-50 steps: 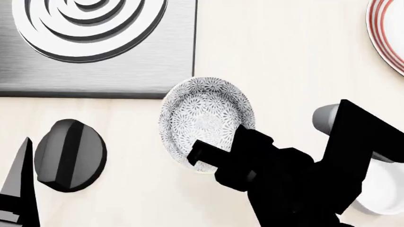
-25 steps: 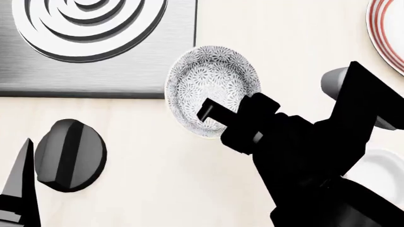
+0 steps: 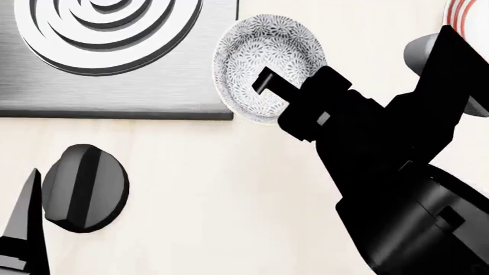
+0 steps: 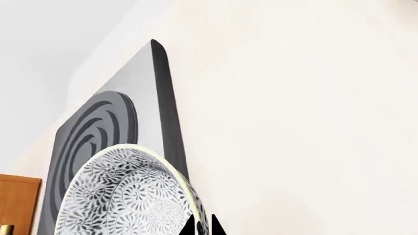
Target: Pick the akita bowl next to the ramekin and place it on the plate.
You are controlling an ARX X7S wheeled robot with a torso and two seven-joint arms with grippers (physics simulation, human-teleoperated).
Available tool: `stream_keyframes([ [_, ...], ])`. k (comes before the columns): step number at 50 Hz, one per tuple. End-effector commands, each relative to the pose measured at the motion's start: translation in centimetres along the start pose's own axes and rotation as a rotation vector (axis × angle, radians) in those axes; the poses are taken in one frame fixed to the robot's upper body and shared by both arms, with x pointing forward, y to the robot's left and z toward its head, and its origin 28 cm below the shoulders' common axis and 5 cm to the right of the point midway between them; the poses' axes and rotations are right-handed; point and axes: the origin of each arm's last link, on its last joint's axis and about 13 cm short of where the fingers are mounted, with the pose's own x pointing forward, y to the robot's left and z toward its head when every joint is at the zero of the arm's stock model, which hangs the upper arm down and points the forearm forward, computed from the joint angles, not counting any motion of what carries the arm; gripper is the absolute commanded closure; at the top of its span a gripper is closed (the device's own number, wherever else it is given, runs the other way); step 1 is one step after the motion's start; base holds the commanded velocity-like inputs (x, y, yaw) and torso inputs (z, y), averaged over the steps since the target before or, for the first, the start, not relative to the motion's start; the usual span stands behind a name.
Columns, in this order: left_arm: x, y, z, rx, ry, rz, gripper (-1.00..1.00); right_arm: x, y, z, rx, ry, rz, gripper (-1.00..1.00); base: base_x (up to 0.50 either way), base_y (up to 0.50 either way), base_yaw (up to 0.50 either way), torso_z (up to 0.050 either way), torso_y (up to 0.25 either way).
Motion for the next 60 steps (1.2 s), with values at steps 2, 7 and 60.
stream_keyframes([
  [2, 0.0, 0.0, -0.1, 0.0, 0.003, 0.0, -1.0, 0.7, 0.9, 2.0, 0.011, -0.038, 0.012, 1.0, 0.0, 0.0, 0.0, 0.0, 0.0],
  [7, 0.0, 0.0, 0.0, -0.001, 0.0, -0.001, -1.0, 0.9, 1.1, 2.5, 0.016, -0.045, 0.009, 1.0, 0.0, 0.0, 0.0, 0.0, 0.003],
  [60, 0.1, -0.1, -0.2, 0.006, 0.006, 0.001, -1.0, 2.4, 1.5, 9.1, 0.104, -0.156, -0.086, 1.0, 0.0, 0.0, 0.0, 0.0, 0.0],
])
